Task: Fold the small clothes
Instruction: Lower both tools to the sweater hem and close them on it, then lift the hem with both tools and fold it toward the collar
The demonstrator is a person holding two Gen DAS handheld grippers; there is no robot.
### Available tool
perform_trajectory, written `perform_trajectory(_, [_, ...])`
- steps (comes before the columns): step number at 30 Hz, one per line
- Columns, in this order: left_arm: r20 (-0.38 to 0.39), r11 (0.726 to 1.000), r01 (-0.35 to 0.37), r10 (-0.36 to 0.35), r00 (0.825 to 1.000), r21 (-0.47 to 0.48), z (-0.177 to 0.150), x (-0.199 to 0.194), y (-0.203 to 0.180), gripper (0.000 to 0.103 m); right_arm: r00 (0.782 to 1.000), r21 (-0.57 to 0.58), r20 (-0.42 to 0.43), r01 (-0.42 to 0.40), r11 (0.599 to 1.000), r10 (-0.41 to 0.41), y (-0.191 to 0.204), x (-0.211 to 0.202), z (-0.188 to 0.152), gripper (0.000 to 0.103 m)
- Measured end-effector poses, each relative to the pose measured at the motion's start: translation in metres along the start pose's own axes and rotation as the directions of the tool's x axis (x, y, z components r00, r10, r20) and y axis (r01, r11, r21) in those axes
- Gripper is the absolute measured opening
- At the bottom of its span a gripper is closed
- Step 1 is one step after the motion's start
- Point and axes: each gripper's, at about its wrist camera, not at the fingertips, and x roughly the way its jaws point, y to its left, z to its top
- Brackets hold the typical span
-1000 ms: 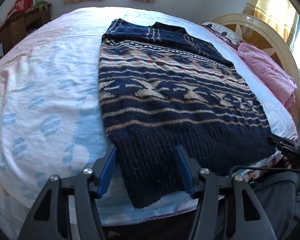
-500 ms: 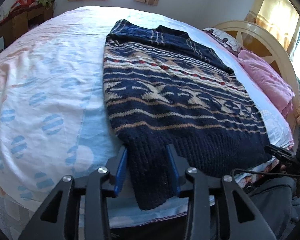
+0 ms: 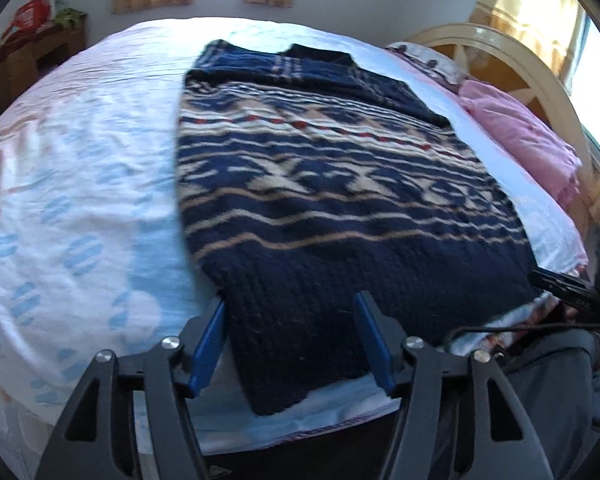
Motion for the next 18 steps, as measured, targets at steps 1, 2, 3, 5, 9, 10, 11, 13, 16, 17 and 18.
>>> perform_trajectory(1, [0.013,1.000,0.000,0.000,1.000,0.011,-0.001,0.000,0.000,0.060,1.000,-0.001,0.003,-0.010,1.000,0.010,0.000,0.001,-0.001,0.036])
perform_trajectory(2, [0.026,1.000,-0.003,0.003,1.000,0.018,-0.002,0.001,0.001,0.050,1.000,-0.007,0.013,-0.016,1.000,0.016,0.001,0.001,-0.002,0.036])
perform_trajectory(3, [0.032,1.000,-0.003,0.003,0.999,0.018,-0.002,0.001,0.003,0.039,1.000,-0.010,0.018,-0.018,1.000,0.018,0.001,0.002,-0.002,0.036])
perform_trajectory(5, [0.044,0.999,0.044,-0.044,0.998,-0.005,0.000,-0.002,0.011,0.013,1.000,-0.013,0.023,-0.016,1.000,0.016,0.001,0.001,-0.002,0.021])
perform_trajectory(9, [0.101,0.986,0.154,-0.147,0.984,-0.068,0.005,-0.014,0.022,0.013,0.995,0.007,0.088,-0.036,0.999,0.036,-0.003,-0.011,0.000,0.007])
perform_trajectory(10, [0.123,0.986,0.157,-0.149,0.981,-0.059,0.006,-0.019,0.022,0.013,0.992,0.009,0.124,-0.042,0.999,0.040,-0.004,-0.017,0.002,0.007])
perform_trajectory(11, [0.136,0.985,0.161,-0.153,0.979,-0.053,0.007,-0.021,0.020,0.013,0.989,0.013,0.141,-0.048,0.999,0.046,-0.004,-0.021,0.002,0.007])
perform_trajectory(13, [0.144,0.985,0.168,-0.160,0.977,-0.045,0.008,-0.023,0.017,0.013,0.983,0.014,0.175,-0.058,0.998,0.055,-0.004,-0.027,0.003,0.007])
perform_trajectory(16, [0.143,0.984,0.168,-0.160,0.977,-0.050,0.009,-0.022,0.017,0.013,0.975,0.006,0.214,-0.064,0.998,0.061,-0.003,-0.033,0.004,0.007])
perform_trajectory(17, [0.150,0.983,0.174,-0.164,0.975,-0.053,0.010,-0.024,0.017,0.012,0.971,-0.002,0.231,-0.068,0.998,0.066,-0.001,-0.037,0.004,0.007])
perform_trajectory(18, [0.155,0.982,0.178,-0.168,0.973,-0.054,0.012,-0.024,0.018,0.012,0.966,-0.011,0.249,-0.070,0.998,0.070,0.001,-0.041,0.005,0.007])
